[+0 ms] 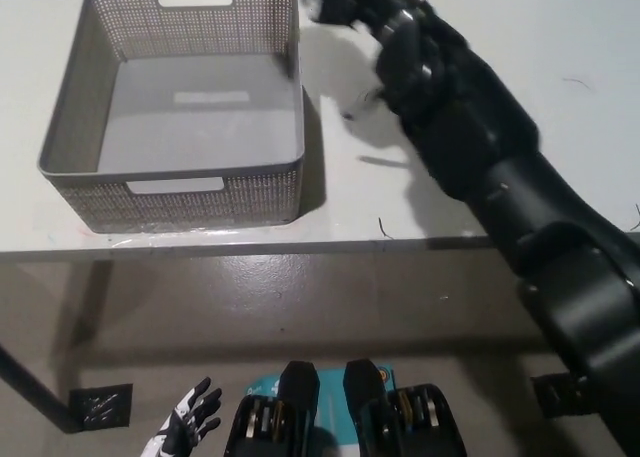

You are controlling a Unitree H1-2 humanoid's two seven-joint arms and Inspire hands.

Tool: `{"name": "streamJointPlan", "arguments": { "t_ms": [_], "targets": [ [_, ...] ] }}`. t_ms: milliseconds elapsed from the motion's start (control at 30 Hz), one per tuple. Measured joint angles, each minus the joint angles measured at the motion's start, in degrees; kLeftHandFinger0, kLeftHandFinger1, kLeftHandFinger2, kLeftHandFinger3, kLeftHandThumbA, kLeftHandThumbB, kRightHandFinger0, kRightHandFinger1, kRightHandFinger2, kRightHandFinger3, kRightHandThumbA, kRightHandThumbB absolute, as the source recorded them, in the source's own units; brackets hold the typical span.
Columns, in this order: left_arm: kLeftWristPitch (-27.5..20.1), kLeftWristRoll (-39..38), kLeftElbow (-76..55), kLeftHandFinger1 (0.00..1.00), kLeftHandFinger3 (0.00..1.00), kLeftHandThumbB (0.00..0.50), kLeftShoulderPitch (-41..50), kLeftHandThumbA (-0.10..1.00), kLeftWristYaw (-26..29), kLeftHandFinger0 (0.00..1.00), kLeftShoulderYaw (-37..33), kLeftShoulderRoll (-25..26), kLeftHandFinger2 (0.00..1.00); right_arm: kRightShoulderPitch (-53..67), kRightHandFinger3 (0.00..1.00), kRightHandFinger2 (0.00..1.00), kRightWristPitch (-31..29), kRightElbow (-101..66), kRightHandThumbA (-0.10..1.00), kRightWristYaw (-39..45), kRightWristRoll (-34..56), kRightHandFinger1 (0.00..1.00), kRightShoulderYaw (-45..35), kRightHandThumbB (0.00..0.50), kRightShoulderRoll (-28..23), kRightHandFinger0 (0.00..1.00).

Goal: Use the right hand to pick up a umbrella on the right side and place it into a container on the lft side

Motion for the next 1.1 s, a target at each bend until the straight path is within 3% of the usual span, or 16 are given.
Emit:
{"name": "streamJointPlan", "arguments": {
  "t_ms": [133, 233, 267, 367, 400, 433, 533, 600, 667, 700, 733, 767, 800, 833, 867, 1100],
  "targets": [
    [-0.1, 0.2, 0.0, 1.00, 1.00, 0.005, 0.1, 1.00, 0.0, 1.00, -0.1, 0.0, 1.00, -4.1, 0.46, 0.49, 0.5, -0.1, -0.10, 0.0, -0.2, 0.00, 0.4, 0.223, 3.7, 0.00],
    [-0.2, 0.4, -0.1, 1.00, 1.00, 0.000, 0.1, 1.00, 0.0, 1.00, -0.2, 0.0, 1.00, -6.6, 0.50, 0.57, 0.5, 0.9, -0.10, -0.1, -0.5, 0.02, 1.1, 0.251, 6.0, 0.00],
    [-0.3, 0.5, -0.2, 1.00, 1.00, 0.003, 0.1, 1.00, 0.0, 1.00, -0.3, 0.0, 1.00, -7.8, 0.49, 0.57, 0.4, 1.9, -0.10, -0.2, -0.7, 0.07, 1.6, 0.260, 7.0, 0.00],
    [-0.5, 0.7, -0.3, 1.00, 1.00, 0.006, 0.1, 1.00, -0.1, 1.00, -0.6, 0.0, 1.00, -9.5, 0.34, 0.37, 0.2, 4.6, -0.10, -0.7, -1.2, 0.00, 2.8, 0.274, 9.5, 0.00],
    [-0.5, 0.7, -0.4, 1.00, 1.00, 0.007, 0.1, 1.00, -0.1, 1.00, -0.7, 0.0, 1.00, -9.6, 0.42, 0.46, 0.2, 5.3, -0.10, -0.9, -1.3, 0.08, 3.1, 0.271, 10.1, 0.03],
    [-0.6, 0.7, -0.4, 1.00, 1.00, 0.020, 0.1, 1.00, -0.1, 1.00, -0.8, 0.0, 1.00, -9.7, 0.34, 0.35, 0.2, 6.0, -0.10, -1.0, -1.3, 0.06, 3.4, 0.276, 10.5, 0.01],
    [-0.6, 0.8, -0.9, 1.00, 1.00, 0.030, 0.3, 1.00, -0.3, 1.00, -1.1, 0.0, 1.00, -9.6, 0.22, 0.25, -0.3, 11.2, -0.10, -1.2, -1.6, 0.09, 4.9, 0.332, 13.1, 0.02],
    [-0.6, 0.8, -1.0, 1.00, 1.00, 0.022, 0.3, 1.00, -0.3, 1.00, -1.1, 0.1, 1.00, -9.5, 0.17, 0.09, -0.6, 13.3, -0.10, -1.2, -1.7, 0.01, 5.3, 0.325, 13.9, 0.00],
    [-0.7, 1.0, -1.0, 1.00, 1.00, 0.022, 0.2, 1.00, -0.3, 1.00, -1.1, 0.1, 1.00, -9.2, 0.14, 0.01, -1.1, 15.7, -0.10, -1.4, -1.8, 0.00, 5.6, 0.310, 14.5, 0.00],
    [-0.7, 1.1, -1.0, 1.00, 1.00, 0.029, 0.2, 1.00, -0.3, 1.00, -1.2, 0.2, 1.00, -8.6, 0.28, 0.07, -1.4, 16.9, -0.10, -1.8, -1.9, 0.01, 5.8, 0.266, 14.7, 0.00],
    [-0.7, 1.1, -1.1, 1.00, 1.00, 0.033, 0.2, 1.00, -0.3, 1.00, -1.2, 0.2, 1.00, -8.3, 0.71, 0.38, -1.5, 17.6, 0.07, -2.0, -2.1, 0.20, 6.0, 0.264, 14.8, 0.10],
    [-0.6, 1.1, -1.2, 1.00, 1.00, 0.046, 0.2, 1.00, -0.4, 1.00, -1.2, 0.3, 1.00, -7.9, 1.00, 0.96, -1.5, 18.9, 0.40, -2.0, -2.1, 0.60, 6.2, 0.295, 15.0, 0.41],
    [-0.6, 1.1, -1.3, 1.00, 1.00, 0.049, 0.2, 1.00, -0.4, 1.00, -1.2, 0.3, 1.00, -7.7, 1.00, 1.00, -1.3, 19.6, 0.50, -1.7, -2.2, 0.96, 6.4, 0.410, 15.0, 0.62],
    [-0.6, 1.1, -1.5, 1.00, 1.00, 0.048, 0.2, 1.00, -0.4, 1.00, -1.3, 0.4, 1.00, -7.7, 1.00, 1.00, -0.8, 20.5, 0.54, -0.8, -2.3, 1.00, 6.7, 0.429, 15.0, 0.87],
    [-0.6, 1.1, -1.7, 1.00, 1.00, 0.038, 0.1, 1.00, -0.4, 1.00, -1.3, 0.4, 1.00, -7.6, 1.00, 1.00, -0.1, 21.5, 0.57, 0.5, -2.3, 1.00, 7.1, 0.443, 15.0, 0.97],
    [-0.6, 1.0, -2.0, 1.00, 1.00, 0.039, -0.3, 1.00, -0.6, 1.00, -1.3, 0.9, 1.00, -7.3, 1.00, 1.00, 1.3, 22.2, 0.74, 5.1, -2.2, 1.00, 7.5, 0.424, 14.1, 1.00]
  ]
}}
